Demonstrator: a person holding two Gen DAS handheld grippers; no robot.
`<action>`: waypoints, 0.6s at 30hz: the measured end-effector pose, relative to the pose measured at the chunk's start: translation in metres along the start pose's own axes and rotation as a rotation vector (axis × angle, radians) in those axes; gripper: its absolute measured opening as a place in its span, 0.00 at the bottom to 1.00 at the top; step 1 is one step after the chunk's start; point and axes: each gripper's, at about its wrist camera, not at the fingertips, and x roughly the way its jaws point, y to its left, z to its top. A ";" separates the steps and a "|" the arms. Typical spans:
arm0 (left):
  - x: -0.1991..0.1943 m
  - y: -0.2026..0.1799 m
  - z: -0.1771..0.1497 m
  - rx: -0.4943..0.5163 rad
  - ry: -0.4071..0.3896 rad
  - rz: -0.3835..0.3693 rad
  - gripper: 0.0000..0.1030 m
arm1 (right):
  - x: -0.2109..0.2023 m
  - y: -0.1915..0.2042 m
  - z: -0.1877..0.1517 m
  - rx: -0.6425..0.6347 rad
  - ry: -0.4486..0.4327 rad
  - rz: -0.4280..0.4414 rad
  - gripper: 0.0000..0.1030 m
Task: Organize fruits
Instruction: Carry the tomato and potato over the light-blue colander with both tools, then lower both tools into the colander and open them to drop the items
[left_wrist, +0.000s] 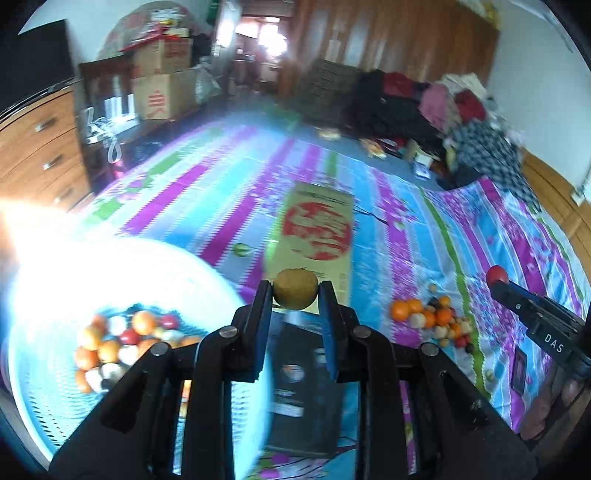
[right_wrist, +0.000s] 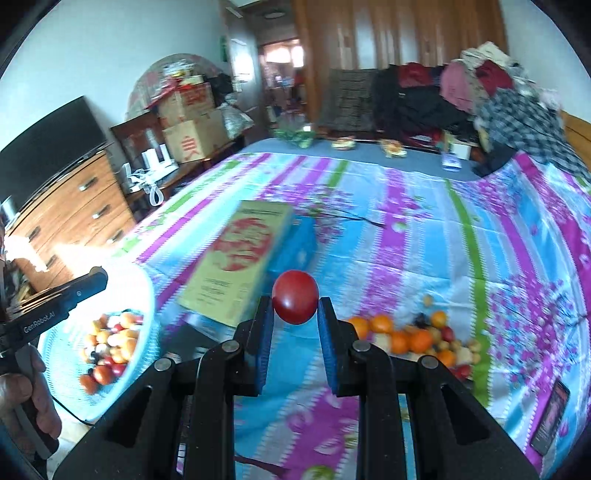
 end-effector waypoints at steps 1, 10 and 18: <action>-0.004 0.010 0.000 -0.014 -0.006 0.013 0.25 | 0.002 0.010 0.003 -0.010 0.002 0.016 0.27; -0.033 0.081 -0.001 -0.124 -0.043 0.104 0.25 | 0.025 0.107 0.018 -0.122 0.037 0.134 0.27; -0.043 0.131 -0.009 -0.208 -0.034 0.155 0.25 | 0.045 0.177 0.018 -0.199 0.096 0.223 0.27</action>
